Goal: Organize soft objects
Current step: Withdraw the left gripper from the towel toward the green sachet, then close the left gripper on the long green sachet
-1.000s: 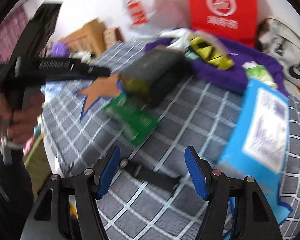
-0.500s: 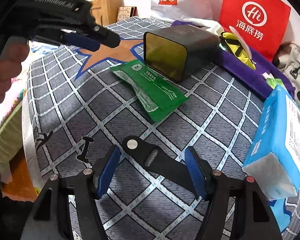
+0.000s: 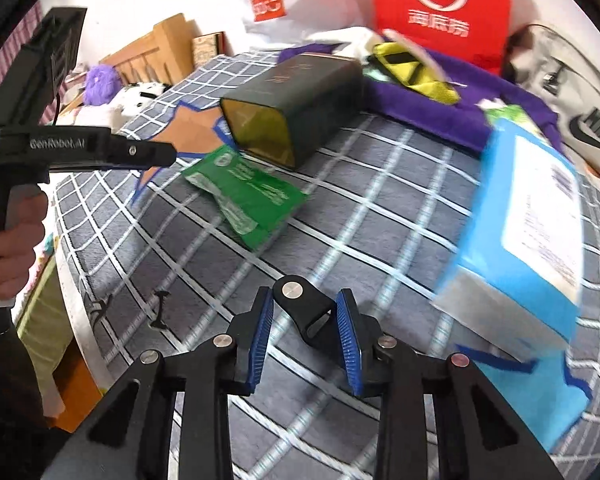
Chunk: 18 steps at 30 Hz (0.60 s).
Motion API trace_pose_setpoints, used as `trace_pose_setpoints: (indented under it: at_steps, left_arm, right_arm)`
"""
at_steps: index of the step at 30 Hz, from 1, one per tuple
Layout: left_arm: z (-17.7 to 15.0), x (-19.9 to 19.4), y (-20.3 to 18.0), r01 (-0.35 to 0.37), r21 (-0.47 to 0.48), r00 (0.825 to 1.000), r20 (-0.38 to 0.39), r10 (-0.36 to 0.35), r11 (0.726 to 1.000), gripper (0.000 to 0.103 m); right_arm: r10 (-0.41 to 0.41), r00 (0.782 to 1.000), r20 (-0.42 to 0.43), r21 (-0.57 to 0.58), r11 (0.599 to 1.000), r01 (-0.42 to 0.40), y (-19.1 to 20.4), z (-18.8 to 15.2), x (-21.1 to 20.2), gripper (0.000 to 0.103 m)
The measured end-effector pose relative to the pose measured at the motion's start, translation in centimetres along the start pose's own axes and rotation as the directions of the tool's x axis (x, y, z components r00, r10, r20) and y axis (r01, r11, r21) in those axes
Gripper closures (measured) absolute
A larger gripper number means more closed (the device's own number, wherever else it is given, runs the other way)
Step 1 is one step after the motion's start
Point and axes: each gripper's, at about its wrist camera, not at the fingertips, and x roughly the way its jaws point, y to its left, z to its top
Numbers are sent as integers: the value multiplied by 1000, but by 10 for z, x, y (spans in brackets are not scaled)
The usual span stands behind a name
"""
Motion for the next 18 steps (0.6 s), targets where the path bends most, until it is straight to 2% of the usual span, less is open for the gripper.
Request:
trace_pose_setpoints:
  at_steps: [3, 5, 9, 10, 11, 18]
  left_arm:
    - [1, 7, -13, 3, -13, 1000, -4, -3, 1000, 56]
    - [3, 13, -23, 0, -28, 1000, -9, 0, 1000, 48]
    - [9, 26, -38, -71, -85, 997, -20, 69, 994, 42]
    - [11, 29, -39, -83, -108, 996, -27, 80, 991, 41]
    - [13, 32, -41, -104, -128, 994, -32, 101, 986, 41]
    - [18, 45, -48, -205, -238, 979, -54, 197, 949, 41]
  right_arm:
    - [-36, 999, 5, 23, 999, 35, -12, -10, -9, 70]
    - [-54, 999, 5, 42, 998, 54, -19, -14, -9, 70]
    - [-43, 999, 6, 64, 997, 43, -31, -22, -9, 69]
    - [-47, 999, 7, 66, 997, 47, -32, -23, -8, 69]
    - [-46, 999, 9, 64, 997, 45, -34, -24, -8, 74]
    - [-12, 1000, 19, 33, 999, 11, -44, -31, -9, 74]
